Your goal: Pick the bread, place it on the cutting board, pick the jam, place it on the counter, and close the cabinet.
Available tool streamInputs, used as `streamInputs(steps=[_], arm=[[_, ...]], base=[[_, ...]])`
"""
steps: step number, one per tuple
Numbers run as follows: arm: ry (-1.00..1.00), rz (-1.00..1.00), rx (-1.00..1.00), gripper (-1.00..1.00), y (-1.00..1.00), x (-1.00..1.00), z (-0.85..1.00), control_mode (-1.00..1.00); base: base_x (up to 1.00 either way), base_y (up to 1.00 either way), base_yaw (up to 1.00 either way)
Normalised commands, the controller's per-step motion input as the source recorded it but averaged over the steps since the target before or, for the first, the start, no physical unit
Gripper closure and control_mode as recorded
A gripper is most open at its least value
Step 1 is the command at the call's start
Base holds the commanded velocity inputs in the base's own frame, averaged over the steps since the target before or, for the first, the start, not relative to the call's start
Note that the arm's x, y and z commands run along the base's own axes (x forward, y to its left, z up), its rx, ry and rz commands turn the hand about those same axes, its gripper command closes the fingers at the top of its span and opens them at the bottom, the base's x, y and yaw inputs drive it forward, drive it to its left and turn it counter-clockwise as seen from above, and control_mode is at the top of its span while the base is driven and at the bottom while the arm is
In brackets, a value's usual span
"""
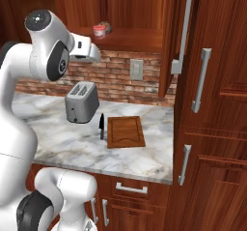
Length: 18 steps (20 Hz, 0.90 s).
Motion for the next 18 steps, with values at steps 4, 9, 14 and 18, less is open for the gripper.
streamInputs(steps=[4,9,14,18], arm=[[0.00,0.01,0.00,-1.00,0.04,0.00,0.21,-1.00],[0.00,0.00,0.00,-1.00,0.05,0.00,0.17,-1.00],[0.00,0.00,0.00,-1.00,0.07,0.06,0.11,-1.00],[0.00,0.00,0.00,-1.00,0.05,0.14,0.02,-1.00]], base=[[0.00,0.00,0.00],[0.00,0.00,0.00],[0.00,0.00,0.00],[0.00,0.00,0.00]])
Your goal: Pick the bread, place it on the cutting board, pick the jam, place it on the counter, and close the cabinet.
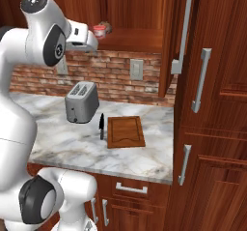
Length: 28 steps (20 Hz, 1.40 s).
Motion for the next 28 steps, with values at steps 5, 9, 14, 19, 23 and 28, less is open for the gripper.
streamInputs(steps=[5,9,14,19,23,28], arm=[[0.00,0.00,0.00,-1.00,0.02,0.25,0.00,-1.00],[0.00,0.00,0.00,-1.00,0.00,0.33,0.00,-1.00],[0.00,0.00,0.00,-1.00,0.00,0.36,0.01,-1.00],[-0.02,0.00,0.00,-1.00,0.00,0.37,0.00,-1.00],[-0.06,0.00,0.00,-1.00,0.00,0.30,0.00,-1.00],[-0.07,0.00,0.00,-1.00,0.00,0.26,0.00,-1.00]], base=[[0.00,0.00,0.00],[0.00,0.00,0.00],[0.00,0.00,0.00],[0.00,0.00,0.00],[0.00,0.00,0.00],[0.00,0.00,0.00]])
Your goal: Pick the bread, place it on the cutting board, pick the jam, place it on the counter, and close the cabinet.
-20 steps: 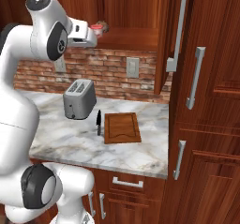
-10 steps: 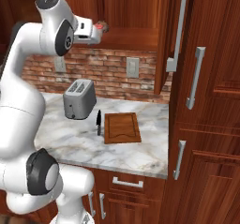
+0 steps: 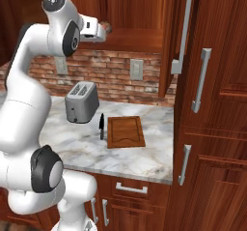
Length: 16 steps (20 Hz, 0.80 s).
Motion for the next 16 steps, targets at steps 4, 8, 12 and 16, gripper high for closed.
streamInputs(steps=[4,8,12,16], arm=[[-0.06,0.00,0.00,-1.00,0.00,0.35,0.00,-1.00],[-0.05,0.00,0.00,-1.00,0.00,0.38,0.00,-1.00],[-0.03,0.00,0.00,-1.00,0.00,0.41,0.00,-1.00],[0.00,0.00,0.00,-1.00,0.01,0.42,0.00,-1.00]], base=[[0.00,0.00,0.00],[0.00,0.00,0.00],[0.00,0.00,0.00],[0.00,0.00,0.00]])
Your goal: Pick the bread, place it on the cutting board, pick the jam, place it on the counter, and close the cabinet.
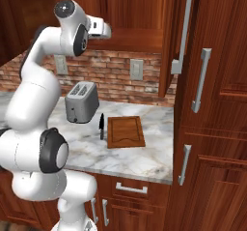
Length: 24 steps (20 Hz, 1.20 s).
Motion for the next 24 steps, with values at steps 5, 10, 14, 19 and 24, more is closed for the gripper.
streamInputs(steps=[5,10,14,19,24], arm=[[0.00,0.00,0.00,-1.00,0.05,0.35,0.00,-1.00],[0.00,0.00,0.00,-1.00,0.04,0.32,0.00,-1.00],[0.00,0.00,0.00,-1.00,0.01,0.31,0.00,-1.00],[0.00,0.00,0.00,-1.00,0.00,0.27,0.00,-1.00],[0.00,0.00,0.00,-1.00,0.00,0.30,0.00,-1.00]], base=[[0.00,0.00,0.00],[0.00,0.00,0.00],[0.00,0.00,0.00],[0.00,0.00,0.00],[0.00,0.00,0.00]])
